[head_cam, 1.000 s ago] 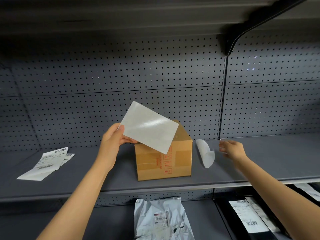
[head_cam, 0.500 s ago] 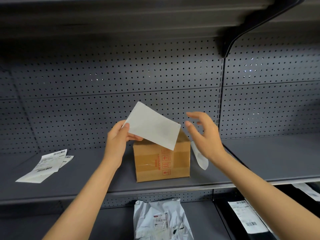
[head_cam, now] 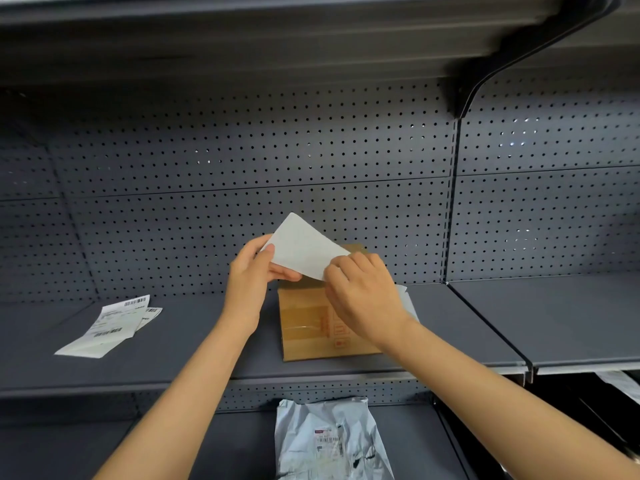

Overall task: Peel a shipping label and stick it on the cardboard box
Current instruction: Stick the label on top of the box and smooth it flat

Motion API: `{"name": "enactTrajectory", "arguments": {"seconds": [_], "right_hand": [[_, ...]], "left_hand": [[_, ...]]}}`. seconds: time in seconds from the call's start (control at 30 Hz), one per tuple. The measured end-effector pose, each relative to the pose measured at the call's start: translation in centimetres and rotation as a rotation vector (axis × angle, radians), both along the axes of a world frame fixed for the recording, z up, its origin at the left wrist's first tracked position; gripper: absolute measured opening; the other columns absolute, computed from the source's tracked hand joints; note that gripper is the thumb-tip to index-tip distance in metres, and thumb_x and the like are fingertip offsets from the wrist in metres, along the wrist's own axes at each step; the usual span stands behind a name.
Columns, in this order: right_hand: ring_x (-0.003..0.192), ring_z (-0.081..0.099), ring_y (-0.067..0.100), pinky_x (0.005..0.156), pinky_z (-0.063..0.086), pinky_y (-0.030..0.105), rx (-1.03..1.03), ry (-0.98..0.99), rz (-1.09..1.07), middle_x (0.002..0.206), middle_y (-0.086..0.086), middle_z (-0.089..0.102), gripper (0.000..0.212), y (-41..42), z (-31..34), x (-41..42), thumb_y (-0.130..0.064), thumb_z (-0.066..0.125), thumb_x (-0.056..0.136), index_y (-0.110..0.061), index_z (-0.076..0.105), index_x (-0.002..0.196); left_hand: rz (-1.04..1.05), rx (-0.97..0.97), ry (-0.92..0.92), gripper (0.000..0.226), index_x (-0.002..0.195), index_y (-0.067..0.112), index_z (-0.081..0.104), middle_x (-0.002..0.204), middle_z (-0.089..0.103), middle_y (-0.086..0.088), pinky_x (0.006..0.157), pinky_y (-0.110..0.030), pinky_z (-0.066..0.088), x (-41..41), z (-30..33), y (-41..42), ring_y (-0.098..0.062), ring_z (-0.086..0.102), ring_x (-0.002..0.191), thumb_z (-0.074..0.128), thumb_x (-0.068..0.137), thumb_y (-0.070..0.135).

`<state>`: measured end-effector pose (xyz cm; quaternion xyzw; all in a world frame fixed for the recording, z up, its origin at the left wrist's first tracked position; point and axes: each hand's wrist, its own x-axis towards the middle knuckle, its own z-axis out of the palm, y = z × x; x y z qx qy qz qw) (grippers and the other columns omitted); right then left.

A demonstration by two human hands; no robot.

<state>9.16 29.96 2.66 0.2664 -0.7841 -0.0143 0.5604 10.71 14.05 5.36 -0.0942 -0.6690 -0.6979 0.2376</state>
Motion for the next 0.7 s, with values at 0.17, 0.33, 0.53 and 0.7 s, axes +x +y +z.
{"name": "enactTrajectory", "arguments": {"seconds": [0.17, 0.33, 0.53, 0.7], "right_hand": [[0.046, 0.046, 0.024, 0.054, 0.020, 0.028, -0.087, -0.007, 0.013, 0.050, 0.003, 0.053, 0.013, 0.0, 0.7, 0.3, -0.003, 0.054, 0.066, -0.010, 0.053, 0.056], [0.051, 0.052, 0.028, 0.058, 0.026, 0.030, -0.251, -0.166, 0.126, 0.056, 0.006, 0.058, 0.012, 0.2, 1.6, 0.3, -0.011, 0.049, 0.074, -0.006, 0.058, 0.068], [0.075, 0.053, 0.015, 0.068, 0.036, 0.021, -0.615, -0.498, 0.359, 0.082, 0.002, 0.065, 0.007, 0.3, 3.2, 1.3, -0.013, 0.055, 0.083, -0.008, 0.060, 0.084], [0.066, 0.059, -0.001, 0.058, 0.046, 0.011, -0.991, -0.756, 0.583, 0.072, -0.007, 0.064, 0.014, 0.6, 4.9, 0.5, -0.018, 0.061, 0.083, -0.018, 0.056, 0.070]], "left_hand": [[-0.203, 0.129, -0.068, 0.032, 0.110, 0.005, 0.051, 0.056, 0.069, -0.007, 0.062, -0.027, 0.056, 0.6, 0.0, 0.2, -0.022, 0.067, 0.057, 0.033, 0.095, 0.028], [-0.333, 0.033, -0.085, 0.067, 0.066, 0.029, 0.074, 0.060, 0.068, -0.004, 0.092, -0.043, 0.042, 1.8, 0.3, 1.0, -0.027, 0.061, 0.070, 0.016, 0.092, 0.049], [-0.432, -0.053, -0.014, 0.086, 0.096, 0.035, 0.060, 0.063, 0.068, 0.001, 0.066, -0.025, 0.052, -0.3, -0.5, 0.5, -0.011, 0.059, 0.055, 0.042, 0.034, 0.091], [-0.326, -0.038, 0.081, 0.092, 0.129, 0.022, 0.041, 0.066, 0.044, 0.006, 0.055, -0.020, 0.045, -2.2, -0.5, 0.0, -0.004, 0.039, 0.052, 0.055, 0.057, 0.077]]}}
